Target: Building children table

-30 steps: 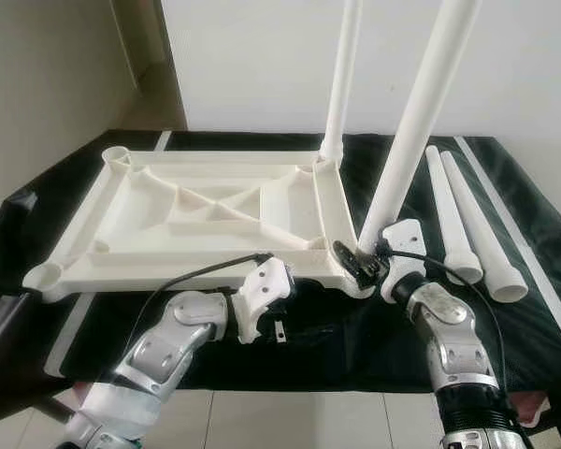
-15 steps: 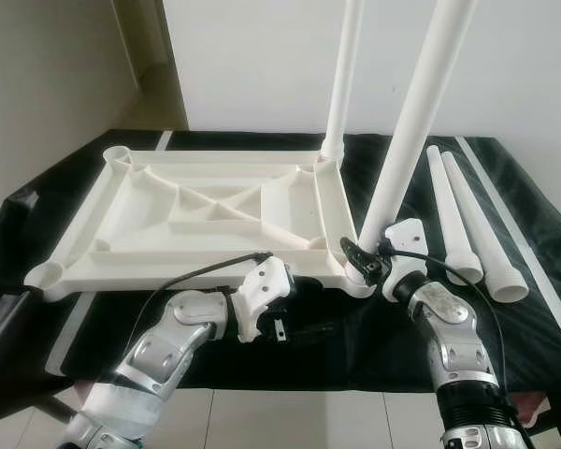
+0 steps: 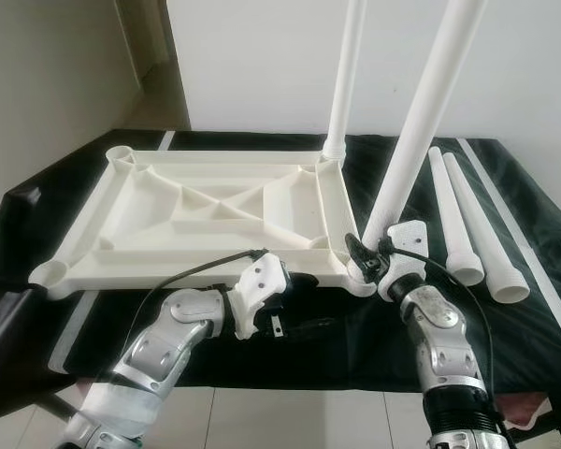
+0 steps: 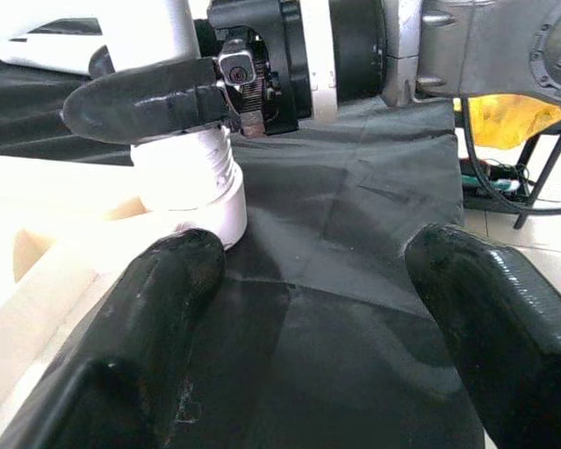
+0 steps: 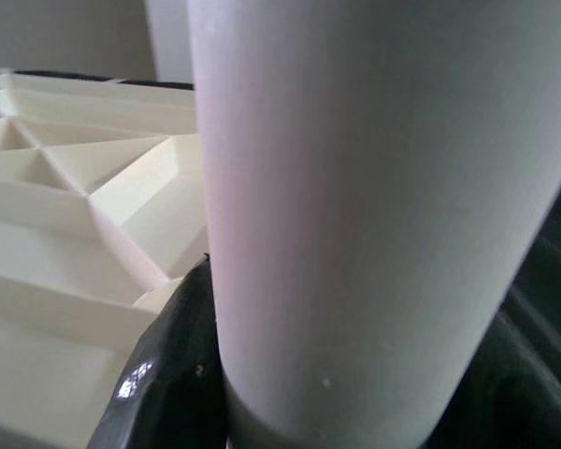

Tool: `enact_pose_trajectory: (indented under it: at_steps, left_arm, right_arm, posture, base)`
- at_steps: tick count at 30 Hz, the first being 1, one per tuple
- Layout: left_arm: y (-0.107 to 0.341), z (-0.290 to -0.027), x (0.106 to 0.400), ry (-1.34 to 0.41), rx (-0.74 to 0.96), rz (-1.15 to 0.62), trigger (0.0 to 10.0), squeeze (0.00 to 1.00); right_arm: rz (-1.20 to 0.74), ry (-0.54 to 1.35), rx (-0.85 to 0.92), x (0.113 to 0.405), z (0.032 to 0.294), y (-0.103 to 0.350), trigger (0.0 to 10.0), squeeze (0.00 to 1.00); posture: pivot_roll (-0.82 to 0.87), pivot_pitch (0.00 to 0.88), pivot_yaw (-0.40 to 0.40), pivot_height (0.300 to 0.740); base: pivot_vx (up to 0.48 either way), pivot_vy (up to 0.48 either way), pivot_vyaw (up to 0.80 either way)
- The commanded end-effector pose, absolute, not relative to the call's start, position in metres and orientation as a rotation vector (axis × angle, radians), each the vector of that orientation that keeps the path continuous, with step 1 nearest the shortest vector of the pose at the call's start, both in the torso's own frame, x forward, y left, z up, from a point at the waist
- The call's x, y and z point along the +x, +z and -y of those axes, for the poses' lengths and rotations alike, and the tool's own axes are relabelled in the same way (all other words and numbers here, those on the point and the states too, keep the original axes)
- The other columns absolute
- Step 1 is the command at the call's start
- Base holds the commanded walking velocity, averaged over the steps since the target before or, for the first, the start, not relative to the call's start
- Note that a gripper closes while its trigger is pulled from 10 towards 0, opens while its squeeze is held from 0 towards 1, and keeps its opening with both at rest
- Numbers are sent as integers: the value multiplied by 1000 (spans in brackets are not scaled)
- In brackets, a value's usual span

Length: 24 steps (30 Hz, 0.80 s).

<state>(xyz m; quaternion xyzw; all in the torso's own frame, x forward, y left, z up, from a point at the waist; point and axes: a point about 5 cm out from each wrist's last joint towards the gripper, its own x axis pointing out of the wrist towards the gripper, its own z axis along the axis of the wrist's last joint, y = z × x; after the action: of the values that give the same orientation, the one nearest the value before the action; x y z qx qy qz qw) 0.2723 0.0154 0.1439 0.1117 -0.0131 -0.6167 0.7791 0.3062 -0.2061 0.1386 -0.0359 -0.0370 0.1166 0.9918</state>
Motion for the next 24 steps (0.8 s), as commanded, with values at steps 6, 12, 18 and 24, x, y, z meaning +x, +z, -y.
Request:
enact_pose_trajectory:
  at_steps: [6,12,18,24]
  left_arm:
    - [141,-26,281,-1186,243,13,10000,0]
    - [142,-30,285,-1167,240,14,10000,0]
    - [143,-32,286,-1160,245,16,10000,0]
    - [144,-32,287,-1158,244,20,10000,0]
  right_arm:
    - [24,87,16,297,193,129,10000,0]
    - [28,-108,58,291,181,129,10000,0]
    - [6,-276,97,281,168,124,10000,0]
    - [-14,-298,155,276,149,123,10000,0]
  posture:
    - [8,0,-7,740]
    - [13,0,-17,740]
    - [16,0,-25,740]
    - [12,0,-18,740]
  base:
    - [0,0,0]
    - [0,0,0]
    - [0,0,0]
    - [0,0,0]
